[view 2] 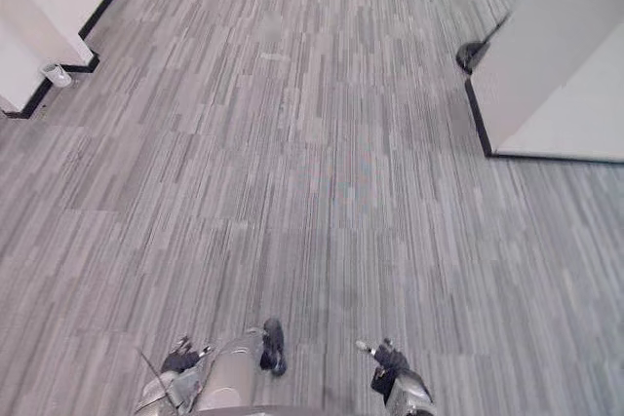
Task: Organize washtable
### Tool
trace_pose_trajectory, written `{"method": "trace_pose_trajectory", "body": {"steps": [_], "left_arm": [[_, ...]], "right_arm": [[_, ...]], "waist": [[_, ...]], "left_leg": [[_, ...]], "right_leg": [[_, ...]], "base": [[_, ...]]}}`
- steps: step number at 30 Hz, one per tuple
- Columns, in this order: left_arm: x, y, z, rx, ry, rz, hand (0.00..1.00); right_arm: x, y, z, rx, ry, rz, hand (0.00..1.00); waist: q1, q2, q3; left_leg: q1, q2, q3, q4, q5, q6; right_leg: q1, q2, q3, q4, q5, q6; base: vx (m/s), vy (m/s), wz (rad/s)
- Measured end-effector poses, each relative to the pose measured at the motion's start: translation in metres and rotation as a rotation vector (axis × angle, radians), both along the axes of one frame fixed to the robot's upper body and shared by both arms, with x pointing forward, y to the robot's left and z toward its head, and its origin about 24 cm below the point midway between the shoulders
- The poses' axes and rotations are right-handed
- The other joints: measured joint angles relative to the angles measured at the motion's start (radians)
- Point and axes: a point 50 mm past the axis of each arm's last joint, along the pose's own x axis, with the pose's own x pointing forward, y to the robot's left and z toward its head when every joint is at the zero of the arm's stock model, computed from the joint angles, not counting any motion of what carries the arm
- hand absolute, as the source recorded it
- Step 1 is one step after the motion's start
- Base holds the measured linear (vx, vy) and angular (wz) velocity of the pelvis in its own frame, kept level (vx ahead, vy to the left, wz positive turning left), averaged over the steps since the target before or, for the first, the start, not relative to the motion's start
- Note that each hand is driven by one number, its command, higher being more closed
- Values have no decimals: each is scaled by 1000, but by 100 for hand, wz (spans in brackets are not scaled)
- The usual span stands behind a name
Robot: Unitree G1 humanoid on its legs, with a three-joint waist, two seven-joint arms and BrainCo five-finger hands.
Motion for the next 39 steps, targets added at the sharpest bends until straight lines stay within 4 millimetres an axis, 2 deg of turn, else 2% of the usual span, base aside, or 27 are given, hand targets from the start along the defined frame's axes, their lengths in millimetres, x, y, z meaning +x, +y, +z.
{"method": "trace_pose_trajectory", "body": {"steps": [1,3,5,6,8,9,10,12,14,15,16,17,18,19,20,23,26,28,29,30,32,34,35,36,37,38,39], "left_arm": [[-5,2,-1,1,19,4,0],[-14,6,-3,4,51,8,0],[-16,3,-4,-4,62,-1,0],[-16,-2,-5,-13,62,-10,0],[-6,-7,-3,-13,45,-59,0],[8,-11,-1,-14,18,-103,0],[21,-17,2,-21,-12,-123,0],[30,-21,3,-18,-25,-146,0],[21,-28,-1,-30,9,-150,0],[14,-33,-4,-47,27,-139,0],[7,-38,-7,-67,45,-107,0],[2,-42,-9,-84,61,-88,0],[-11,-48,-12,-109,86,-53,0],[-15,-48,-13,-113,95,-48,0],[-20,-48,-14,-114,109,-39,0],[-14,-26,-8,-70,41,24,0],[-19,-14,-7,-67,34,86,0],[-38,-17,-11,-86,91,110,0],[-43,-19,-12,-93,103,122,0],[-69,-19,-15,-92,172,155,0],[-79,-16,-16,-93,196,198,0],[-86,-8,-15,-79,212,216,0],[-87,-6,-15,-77,216,215,0],[-87,-6,-15,-74,225,197,0],[-84,-7,-15,-74,221,176,0],[-84,-7,-15,-70,221,164,0],[-79,-5,-14,-56,215,132,0]], "right_arm": [[-3,2,-1,6,3,1,0],[-13,1,-4,17,21,1,0],[-25,-10,-5,-7,42,-16,0],[-32,-19,-4,-29,31,-54,0],[-29,-27,-1,-41,5,-79,0],[-33,-37,-1,-59,18,-95,0],[-45,-39,-3,-57,51,-124,0],[-60,-36,-7,-32,105,-156,0],[-78,-40,-10,-26,168,-173,0],[-83,-51,-9,-52,194,-171,0],[-84,-56,-9,-56,204,-189,0],[-83,-62,-7,-72,200,-192,0],[-76,-67,-5,-88,180,-182,0],[-70,-68,-4,-92,165,-177,0],[-63,-67,-3,-97,151,-174,0],[-45,-57,-1,-89,96,-127,0],[-2,-52,9,-78,-28,-110,0],[16,-51,15,-89,-83,-93,0],[18,-51,16,-91,-95,-99,0],[23,-40,15,-63,-109,-111,0],[26,-23,14,-14,-115,-112,0],[20,-12,10,21,-101,-105,0],[16,-11,8,25,-92,-103,0],[9,-9,6,33,-72,-105,0],[3,-7,3,48,-54,-102,0],[-2,-6,1,54,-40,-101,0],[-6,-9,1,44,-33,-98,0]], "waist": [[-7,-1,-2],[-22,-11,-8],[-27,-5,-9],[-50,14,-9],[-89,21,-9],[-109,31,-5],[-113,35,-5],[-129,27,-6],[-144,70,-34],[-151,120,-52],[-141,158,-57],[-132,175,-50],[-121,224,-44],[-114,228,-41],[-102,217,-32],[-70,139,-19],[-53,116,-3],[-20,125,-3],[-11,131,-4],[24,110,-14],[34,49,-28],[33,1,-25],[31,-5,-22],[19,-3,-19],[1,19,-5],[-4,28,1],[-27,29,-1]], "left_leg": [[30,-3,0,-5,-18,-5],[154,-33,-4,-77,-61,-14],[301,-60,-13,-184,-84,-21],[396,-62,-33,-252,-93,-35],[454,-60,-74,-289,-109,-50],[482,-46,-119,-295,-132,-74],[527,-35,-151,-313,-156,-105],[598,-26,-208,-335,-205,-145],[668,40,-265,-334,-263,-142],[620,107,-277,-167,-249,-150],[540,166,-268,55,-156,-145],[492,207,-254,172,-54,-139],[408,293,-226,363,112,-126],[360,325,-208,461,96,-115],[282,349,-175,604,40,-107],[104,264,-142,581,-35,-158],[-60,155,-150,199,-43,-172],[-93,76,-233,-213,42,-246],[-106,80,-255,-237,77,-258],[-126,64,-243,-136,198,-210],[-157,37,-241,-51,181,-177],[-118,-5,-191,53,72,-89],[-89,-18,-177,70,35,-77],[-14,-37,-152,76,-28,-56],[77,-41,-137,59,-82,-40],[128,-45,-132,38,-95,-39],[238,-55,-110,-41,-108,-37]], "right_leg": [[-39,1,12,109,10,31],[-195,-21,-9,431,-25,28],[-303,-44,-81,544,-110,-47],[-395,-45,-155,540,-208,-131],[-502,-53,-202,421,-260,-149],[-550,-68,-237,205,-257,-145],[-567,-80,-248,-94,-186,-137],[-586,-116,-228,-378,-117,-88],[-634,-82,-168,-260,-66,-109],[-668,-36,-140,-126,-42,-119],[-653,1,-148,-72,-14,-153],[-631,28,-160,-54,-42,-169],[-561,81,-177,-82,-81,-208],[-526,101,-176,-100,-92,-222],[-428,128,-174,-163,-107,-231],[-189,130,-173,-356,-140,-234],[-63,113,-172,-422,-197,-203],[31,102,-158,-456,-263,-160],[57,106,-143,-464,-281,-150],[96,81,-102,-464,-331,-163],[61,39,-60,-388,-325,-176],[-41,-33,31,-76,-277,-114],[-72,-52,53,28,-235,-90],[-136,-86,63,219,-93,-34],[-201,-80,74,398,-66,-24],[-236,-70,71,469,-85,-30],[-306,-51,46,560,-146,-85]], "base": [[712,131,5],[583,34,7],[424,-46,2],[453,-78,33],[453,-129,77],[594,-297,124],[504,-267,125],[638,-395,117],[895,-544,98],[807,-470,35],[786,-489,9],[785,-465,-24],[661,-319,-30],[812,-339,-39],[768,-291,-19],[719,-256,-4],[616,-72,-9],[617,146,-24],[818,276,-63],[702,219,-61],[692,186,-37],[752,268,-13],[813,286,-22],[651,187,-35],[626,169,-41],[595,123,-51],[460,73,-39]]}}
